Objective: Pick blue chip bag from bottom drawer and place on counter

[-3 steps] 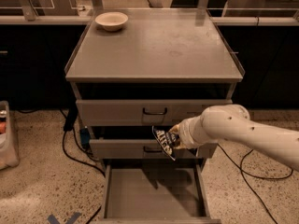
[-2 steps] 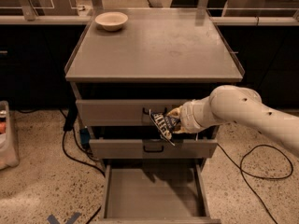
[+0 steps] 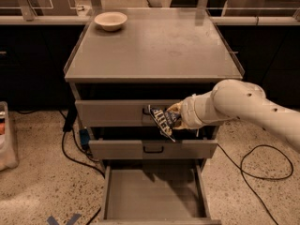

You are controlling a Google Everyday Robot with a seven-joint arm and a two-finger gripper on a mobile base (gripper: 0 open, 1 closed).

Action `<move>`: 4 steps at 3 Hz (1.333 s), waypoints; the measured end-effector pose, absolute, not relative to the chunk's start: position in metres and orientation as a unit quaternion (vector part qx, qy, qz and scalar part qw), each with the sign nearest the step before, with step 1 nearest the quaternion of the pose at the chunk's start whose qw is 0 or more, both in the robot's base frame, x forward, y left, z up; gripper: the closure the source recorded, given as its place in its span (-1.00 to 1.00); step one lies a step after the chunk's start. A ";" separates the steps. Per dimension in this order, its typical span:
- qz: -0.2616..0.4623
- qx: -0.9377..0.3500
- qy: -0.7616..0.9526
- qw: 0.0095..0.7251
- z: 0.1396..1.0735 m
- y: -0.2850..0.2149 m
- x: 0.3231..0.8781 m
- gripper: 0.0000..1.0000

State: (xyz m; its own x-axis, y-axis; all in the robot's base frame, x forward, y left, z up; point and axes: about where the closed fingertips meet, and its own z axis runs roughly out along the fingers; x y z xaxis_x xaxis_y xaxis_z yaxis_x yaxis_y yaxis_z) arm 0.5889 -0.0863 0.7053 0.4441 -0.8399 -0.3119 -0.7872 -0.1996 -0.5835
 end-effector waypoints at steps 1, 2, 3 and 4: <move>-0.052 -0.780 0.483 0.394 0.787 -0.079 0.596 1.00; -0.067 -0.787 0.447 0.420 0.850 -0.071 0.601 1.00; -0.090 -0.798 0.409 0.432 0.903 -0.058 0.609 1.00; -0.115 -0.806 0.384 0.435 0.937 -0.048 0.634 1.00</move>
Offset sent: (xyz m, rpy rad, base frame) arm 0.0171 0.0210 0.2215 0.0768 -0.2673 0.1804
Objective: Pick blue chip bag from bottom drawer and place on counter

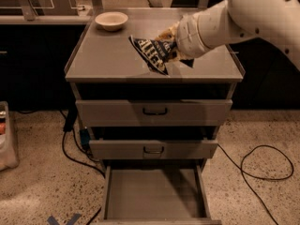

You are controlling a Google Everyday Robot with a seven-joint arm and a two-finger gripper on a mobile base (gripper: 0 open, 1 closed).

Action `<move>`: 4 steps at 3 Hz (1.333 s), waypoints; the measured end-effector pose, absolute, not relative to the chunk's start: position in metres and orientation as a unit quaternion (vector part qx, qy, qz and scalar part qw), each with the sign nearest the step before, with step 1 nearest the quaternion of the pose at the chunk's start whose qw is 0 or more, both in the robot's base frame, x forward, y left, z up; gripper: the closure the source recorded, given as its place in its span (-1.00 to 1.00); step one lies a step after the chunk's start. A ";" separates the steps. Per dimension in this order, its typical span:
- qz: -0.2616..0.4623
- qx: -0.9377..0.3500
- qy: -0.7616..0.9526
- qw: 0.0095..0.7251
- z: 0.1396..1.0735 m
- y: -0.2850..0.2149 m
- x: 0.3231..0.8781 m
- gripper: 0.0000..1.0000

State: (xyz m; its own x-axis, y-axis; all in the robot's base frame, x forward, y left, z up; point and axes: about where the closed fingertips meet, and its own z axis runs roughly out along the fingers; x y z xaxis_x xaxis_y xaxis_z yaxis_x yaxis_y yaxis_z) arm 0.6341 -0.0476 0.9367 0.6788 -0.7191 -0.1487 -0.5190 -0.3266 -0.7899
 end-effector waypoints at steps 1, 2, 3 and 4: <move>-0.132 -0.810 0.368 0.436 0.958 -0.039 0.673 1.00; -0.142 -0.814 0.366 0.427 0.963 -0.032 0.722 1.00; -0.137 -0.818 0.384 0.406 0.935 -0.025 0.784 1.00; -0.123 -0.822 0.399 0.388 0.904 -0.022 0.809 1.00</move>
Offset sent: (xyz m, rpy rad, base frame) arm 0.1681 0.0283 0.0317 -0.0919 -0.0646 -0.0055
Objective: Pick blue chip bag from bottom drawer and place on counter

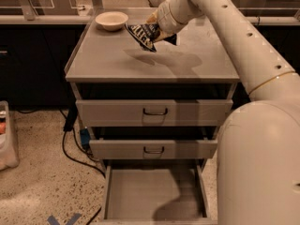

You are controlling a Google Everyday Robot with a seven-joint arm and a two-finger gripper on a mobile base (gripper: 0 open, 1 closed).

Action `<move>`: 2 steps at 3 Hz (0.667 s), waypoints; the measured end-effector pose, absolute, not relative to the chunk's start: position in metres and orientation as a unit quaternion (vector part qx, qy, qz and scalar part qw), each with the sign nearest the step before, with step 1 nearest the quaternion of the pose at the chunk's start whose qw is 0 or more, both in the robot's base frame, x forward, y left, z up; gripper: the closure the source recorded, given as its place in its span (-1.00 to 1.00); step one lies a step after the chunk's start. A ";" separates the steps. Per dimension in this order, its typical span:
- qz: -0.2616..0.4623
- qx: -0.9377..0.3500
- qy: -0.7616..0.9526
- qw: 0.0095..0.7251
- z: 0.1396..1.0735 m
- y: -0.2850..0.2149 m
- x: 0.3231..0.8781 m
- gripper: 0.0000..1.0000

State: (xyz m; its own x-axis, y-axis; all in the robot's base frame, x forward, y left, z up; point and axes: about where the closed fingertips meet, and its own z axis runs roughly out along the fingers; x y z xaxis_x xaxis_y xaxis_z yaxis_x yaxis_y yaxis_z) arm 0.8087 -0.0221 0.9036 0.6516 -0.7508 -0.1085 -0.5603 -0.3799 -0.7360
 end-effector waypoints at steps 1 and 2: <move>-0.093 -0.824 0.416 0.372 0.857 -0.025 0.817 1.00; -0.073 -0.828 0.423 0.361 0.834 -0.026 0.813 1.00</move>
Offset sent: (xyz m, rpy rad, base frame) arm -0.0083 -0.0144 -0.1319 -0.0114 0.2449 0.0039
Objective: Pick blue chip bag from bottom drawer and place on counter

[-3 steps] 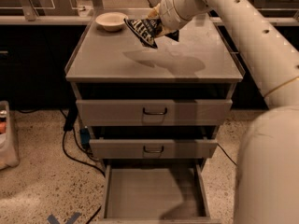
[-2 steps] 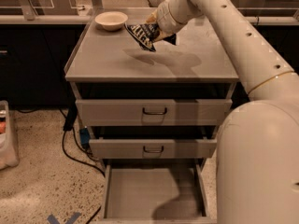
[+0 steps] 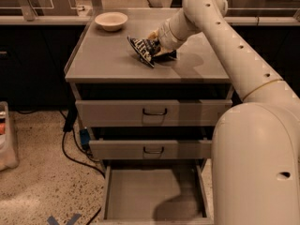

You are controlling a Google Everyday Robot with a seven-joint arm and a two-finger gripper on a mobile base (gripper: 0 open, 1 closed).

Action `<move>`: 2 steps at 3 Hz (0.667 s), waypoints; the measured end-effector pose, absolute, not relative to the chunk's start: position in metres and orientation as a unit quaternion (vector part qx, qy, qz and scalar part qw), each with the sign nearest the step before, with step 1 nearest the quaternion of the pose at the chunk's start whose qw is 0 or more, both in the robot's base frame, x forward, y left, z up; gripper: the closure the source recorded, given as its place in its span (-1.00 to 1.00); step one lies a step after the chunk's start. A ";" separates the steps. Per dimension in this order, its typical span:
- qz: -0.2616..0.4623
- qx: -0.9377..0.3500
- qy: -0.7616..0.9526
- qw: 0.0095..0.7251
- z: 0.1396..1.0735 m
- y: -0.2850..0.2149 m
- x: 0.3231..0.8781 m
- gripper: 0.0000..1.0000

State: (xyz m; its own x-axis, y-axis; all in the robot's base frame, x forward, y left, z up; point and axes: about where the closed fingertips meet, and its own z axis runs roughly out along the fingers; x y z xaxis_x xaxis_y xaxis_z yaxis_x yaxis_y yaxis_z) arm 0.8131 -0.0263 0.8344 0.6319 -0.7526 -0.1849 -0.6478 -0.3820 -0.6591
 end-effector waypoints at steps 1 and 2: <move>-0.073 -0.828 0.423 0.361 0.834 -0.026 0.813 1.00; -0.073 -0.828 0.423 0.361 0.834 -0.026 0.813 0.61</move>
Offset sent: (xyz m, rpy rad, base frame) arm 0.0000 0.0000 0.0000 0.0000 0.0000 0.0000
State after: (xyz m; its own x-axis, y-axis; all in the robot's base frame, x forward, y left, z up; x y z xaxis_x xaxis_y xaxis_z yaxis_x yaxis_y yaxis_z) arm 0.8131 -0.0262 0.8343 0.6320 -0.7526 -0.1849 -0.6478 -0.3820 -0.6591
